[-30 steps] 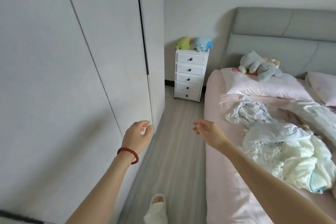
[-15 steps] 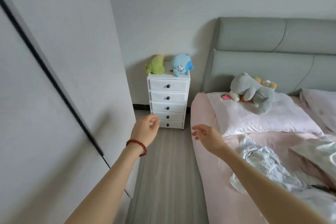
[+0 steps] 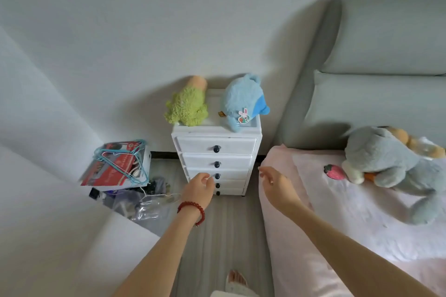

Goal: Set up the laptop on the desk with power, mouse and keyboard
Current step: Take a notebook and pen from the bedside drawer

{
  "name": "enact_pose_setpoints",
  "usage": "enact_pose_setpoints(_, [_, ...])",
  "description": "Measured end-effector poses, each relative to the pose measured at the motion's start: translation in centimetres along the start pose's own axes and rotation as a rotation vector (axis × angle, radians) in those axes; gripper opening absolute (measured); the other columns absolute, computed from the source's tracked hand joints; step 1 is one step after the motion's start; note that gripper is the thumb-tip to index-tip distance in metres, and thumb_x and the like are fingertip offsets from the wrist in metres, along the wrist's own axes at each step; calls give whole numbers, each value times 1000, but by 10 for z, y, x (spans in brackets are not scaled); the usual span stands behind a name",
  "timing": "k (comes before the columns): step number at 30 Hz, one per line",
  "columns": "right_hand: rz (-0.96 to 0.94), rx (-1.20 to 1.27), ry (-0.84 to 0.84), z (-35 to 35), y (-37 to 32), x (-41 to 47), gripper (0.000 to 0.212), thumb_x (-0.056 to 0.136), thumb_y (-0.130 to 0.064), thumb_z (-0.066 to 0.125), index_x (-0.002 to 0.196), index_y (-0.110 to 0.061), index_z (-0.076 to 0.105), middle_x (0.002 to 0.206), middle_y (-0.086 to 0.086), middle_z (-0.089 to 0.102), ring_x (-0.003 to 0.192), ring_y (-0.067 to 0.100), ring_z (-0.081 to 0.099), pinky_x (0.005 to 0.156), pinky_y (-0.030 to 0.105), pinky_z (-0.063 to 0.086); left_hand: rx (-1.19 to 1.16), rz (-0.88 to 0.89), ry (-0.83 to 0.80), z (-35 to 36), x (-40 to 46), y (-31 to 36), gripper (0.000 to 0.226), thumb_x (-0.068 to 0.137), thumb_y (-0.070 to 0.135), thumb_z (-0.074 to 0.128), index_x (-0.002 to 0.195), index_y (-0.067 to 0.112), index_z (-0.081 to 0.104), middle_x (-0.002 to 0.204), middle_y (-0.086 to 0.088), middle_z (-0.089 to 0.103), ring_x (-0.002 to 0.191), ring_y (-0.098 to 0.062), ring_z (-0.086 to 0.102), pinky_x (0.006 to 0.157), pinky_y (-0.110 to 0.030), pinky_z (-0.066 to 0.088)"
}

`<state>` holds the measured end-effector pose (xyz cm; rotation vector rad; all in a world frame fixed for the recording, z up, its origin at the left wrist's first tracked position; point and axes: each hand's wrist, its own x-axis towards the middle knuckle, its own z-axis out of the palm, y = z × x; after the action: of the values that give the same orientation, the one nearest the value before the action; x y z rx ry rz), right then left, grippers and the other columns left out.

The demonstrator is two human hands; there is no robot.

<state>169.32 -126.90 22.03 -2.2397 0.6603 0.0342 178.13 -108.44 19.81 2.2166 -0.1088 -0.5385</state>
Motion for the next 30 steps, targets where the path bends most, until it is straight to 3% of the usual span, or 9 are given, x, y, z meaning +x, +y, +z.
enact_pose_setpoints(3, [-5,-64,-8,14,-4,65,39,93,-11,36,131,-16,45,129,5,53,113,21,53,91,31,43,-32,-121,-19,12,74,3,36,94,28,38,120,7,53,124,-13,59,111,-29,55,91,-36,45])
enact_pose_setpoints(6, [-31,-156,-43,26,-7,113,44,93,-12,34,137,-17,35,140,4,42,125,21,42,97,35,42,-93,-265,-49,27,140,5,39,92,16,31,112,-11,51,113,-27,59,98,-35,59,68,-36,47])
enact_pose_setpoints(11, [-44,-433,-79,66,9,188,55,93,-12,35,145,-17,16,155,2,15,142,20,11,115,36,21,-130,-402,-118,72,246,-2,42,98,22,27,124,-6,45,131,-23,49,118,-36,48,97,-39,38])
enact_pose_setpoints(17, [29,-650,-100,86,29,220,61,92,-16,34,146,-14,4,157,5,-3,144,23,-2,116,47,4,-194,-438,-104,109,272,-22,35,96,22,34,114,0,55,114,-18,62,106,-34,56,85,-35,42])
enact_pose_setpoints(19, [27,-661,-76,89,31,223,61,92,-16,35,146,-15,7,157,5,0,145,23,-1,115,51,3,-192,-421,-100,108,264,-30,32,95,22,36,107,3,57,102,-13,63,99,-31,57,77,-29,40])
enact_pose_setpoints(21, [10,-639,-53,91,31,225,61,91,-14,36,146,-15,10,157,6,7,145,24,2,115,52,3,-167,-427,-98,105,254,-35,29,95,23,37,104,6,59,96,-10,63,97,-30,59,79,-30,42])
enact_pose_setpoints(25, [-75,-613,-85,96,32,212,55,90,-12,41,142,-14,26,149,10,31,141,25,21,115,53,3,-82,-450,-101,101,224,-44,27,94,25,41,103,11,62,107,-10,67,97,-29,59,88,-36,45])
enact_pose_setpoints(27, [-152,-608,-134,104,34,196,50,87,-10,49,137,-12,39,134,13,50,131,29,40,113,56,12,-54,-454,-113,97,209,-50,27,93,25,41,104,12,62,111,-11,67,101,-30,59,88,-36,44])
enact_pose_setpoints(30, [-196,-610,-120,111,36,176,45,75,-6,67,119,-13,58,104,12,65,100,32,62,101,55,38,29,-460,-139,90,189,-58,29,93,26,42,106,12,63,115,-13,66,105,-31,58,90,-36,44])
